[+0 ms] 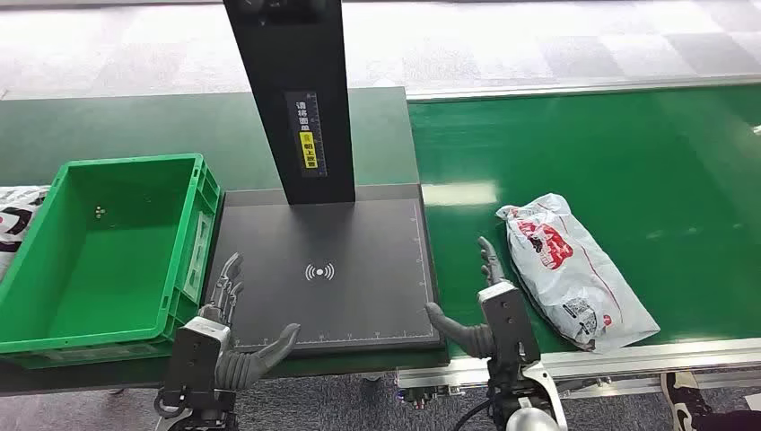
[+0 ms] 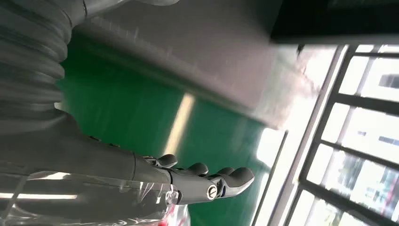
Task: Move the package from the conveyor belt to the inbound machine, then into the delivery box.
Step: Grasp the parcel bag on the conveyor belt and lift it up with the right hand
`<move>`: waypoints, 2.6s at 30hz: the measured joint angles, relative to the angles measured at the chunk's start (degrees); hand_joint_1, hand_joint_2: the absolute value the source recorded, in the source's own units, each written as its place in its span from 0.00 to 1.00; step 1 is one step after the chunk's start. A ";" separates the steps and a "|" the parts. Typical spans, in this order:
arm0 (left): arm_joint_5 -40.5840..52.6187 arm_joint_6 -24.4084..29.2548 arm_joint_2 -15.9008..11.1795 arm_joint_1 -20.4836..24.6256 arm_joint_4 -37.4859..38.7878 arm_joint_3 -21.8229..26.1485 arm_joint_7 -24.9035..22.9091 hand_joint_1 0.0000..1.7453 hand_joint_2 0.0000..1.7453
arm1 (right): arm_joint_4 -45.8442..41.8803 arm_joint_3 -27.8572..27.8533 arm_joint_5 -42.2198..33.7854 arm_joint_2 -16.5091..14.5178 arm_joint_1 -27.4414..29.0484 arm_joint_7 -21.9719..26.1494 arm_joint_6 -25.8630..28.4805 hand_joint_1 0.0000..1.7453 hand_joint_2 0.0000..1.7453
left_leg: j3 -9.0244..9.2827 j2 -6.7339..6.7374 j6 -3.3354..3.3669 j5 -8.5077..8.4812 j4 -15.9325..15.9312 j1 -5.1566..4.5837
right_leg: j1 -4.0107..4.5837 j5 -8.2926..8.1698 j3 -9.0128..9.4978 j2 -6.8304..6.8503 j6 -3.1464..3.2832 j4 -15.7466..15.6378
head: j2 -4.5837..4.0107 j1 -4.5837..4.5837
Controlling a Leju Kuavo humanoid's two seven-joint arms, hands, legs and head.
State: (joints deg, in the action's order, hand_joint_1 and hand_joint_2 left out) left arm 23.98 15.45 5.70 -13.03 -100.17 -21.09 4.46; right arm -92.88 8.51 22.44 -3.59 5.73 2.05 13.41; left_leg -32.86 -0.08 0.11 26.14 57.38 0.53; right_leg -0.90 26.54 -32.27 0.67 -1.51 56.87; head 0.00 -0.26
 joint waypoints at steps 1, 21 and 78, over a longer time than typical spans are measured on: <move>-0.09 0.04 -0.04 -0.03 -0.04 0.03 0.03 0.00 1.00 | 0.32 -1.21 0.38 0.30 -0.43 0.00 -0.27 0.00 1.00 | 0.00 0.00 0.00 0.00 0.00 -0.01 | 0.00 -0.01 0.00 0.00 -0.01 0.00 | 0.00 0.00; -0.96 0.93 -0.08 -0.30 -0.28 3.21 2.67 0.00 1.00 | 24.65 -16.25 10.51 15.84 -24.19 -4.61 -1.09 0.00 1.00 | 0.01 0.01 0.02 -0.02 0.03 -0.02 | 0.00 -0.05 -0.01 -0.02 -0.03 0.01 | 0.00 -0.01; -1.24 -2.25 -0.11 1.14 -0.35 4.02 1.80 0.00 1.00 | 28.39 -6.02 35.10 14.50 -16.68 -20.76 -7.42 0.00 1.00 | 0.00 0.00 0.01 -0.01 0.02 0.02 | 0.04 -0.02 -0.03 -0.01 -0.02 0.01 | 0.00 -0.01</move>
State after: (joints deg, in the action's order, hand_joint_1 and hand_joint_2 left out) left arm 22.74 13.20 5.60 -11.89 -100.52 -17.07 6.26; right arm -64.49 2.50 57.54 10.91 -10.95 -18.71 5.99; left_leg -32.86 -0.08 0.12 26.13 57.40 0.55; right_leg -0.86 26.52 -32.31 0.66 -1.53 56.88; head 0.00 -0.27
